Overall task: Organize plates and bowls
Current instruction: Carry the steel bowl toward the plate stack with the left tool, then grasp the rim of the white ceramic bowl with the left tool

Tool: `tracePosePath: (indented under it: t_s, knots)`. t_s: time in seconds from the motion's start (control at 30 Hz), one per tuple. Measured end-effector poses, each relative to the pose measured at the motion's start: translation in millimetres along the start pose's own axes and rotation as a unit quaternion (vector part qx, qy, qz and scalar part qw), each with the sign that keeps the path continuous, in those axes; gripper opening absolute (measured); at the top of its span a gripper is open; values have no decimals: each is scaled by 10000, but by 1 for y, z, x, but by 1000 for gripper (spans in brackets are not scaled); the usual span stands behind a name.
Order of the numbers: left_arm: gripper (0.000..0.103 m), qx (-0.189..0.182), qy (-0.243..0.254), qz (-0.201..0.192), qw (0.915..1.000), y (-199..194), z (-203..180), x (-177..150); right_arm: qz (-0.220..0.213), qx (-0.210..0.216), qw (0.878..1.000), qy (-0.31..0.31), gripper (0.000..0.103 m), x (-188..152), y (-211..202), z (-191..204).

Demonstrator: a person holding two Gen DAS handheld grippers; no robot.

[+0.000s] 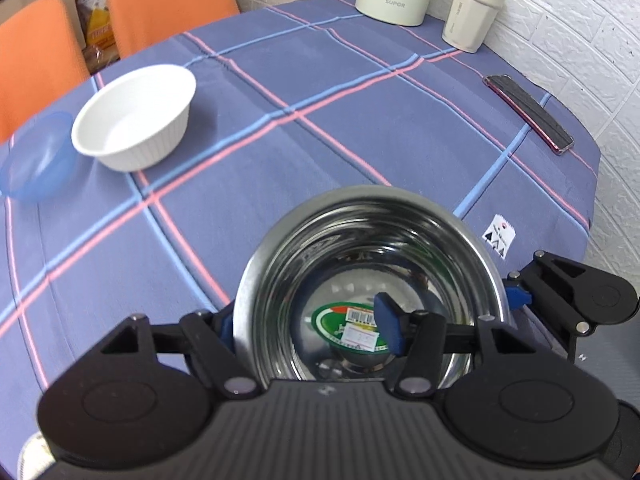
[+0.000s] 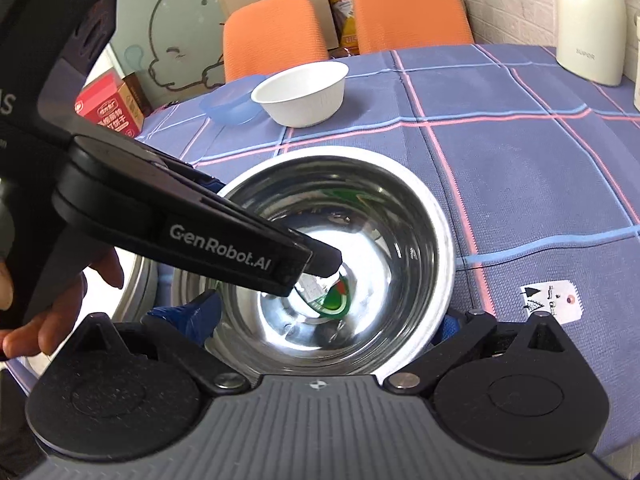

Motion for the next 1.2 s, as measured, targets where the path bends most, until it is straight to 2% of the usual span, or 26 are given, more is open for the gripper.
tracePosePath:
  t_s: [0.03,0.1,0.17,0.27,0.37,0.53,0.67,0.83,0.97,1.1,1.2]
  knots:
    - [61,-43,-38,-9,10000,1,1,-1,-18,-38,10000,27,89,-2,-2,-2]
    - [79,-6,-100,-107,9999,-2,4,-2,-174,-129,9997,141,89,1,-9,-10]
    - [95,46,-144,-407,9991,-15,9,0,-433,-261,9985,213,89,4,-22,-21]
    - [97,45,-258,-917,9954,-47,21,0,-720,-631,9951,229,89,9,-36,-42]
    - [99,243,-422,-1272,9907,-77,43,-4,-806,-825,9931,221,89,14,-38,-61]
    - [99,691,-656,-1551,9833,-111,84,-10,-700,-846,9939,110,89,29,-24,-77]
    - [99,820,-713,-1646,9804,-120,111,3,-826,-860,9927,-206,89,55,-13,-76]
    - [99,727,-364,-1724,9817,-113,128,58,-970,-747,9900,-704,89,106,12,-62]
    - [100,426,-411,-1627,9849,-87,144,114,-835,-544,9888,-1114,89,139,45,-41]
    - [100,360,-499,-1331,9892,-48,166,154,-483,-301,9880,-1437,89,152,84,-18]
    - [100,279,-377,-1011,9938,-21,176,170,-236,-172,9865,-1608,89,156,109,-8]
Point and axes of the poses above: each gripper's, at about its wrist camera, not at the fingertips, and y roughly the way its jaws point, z to its left, x to its top, the point moved 6 cm from there along y, roughly the way its jaws point, and after that the axes turned 11 degrees about -x, right-handed, at the moved point
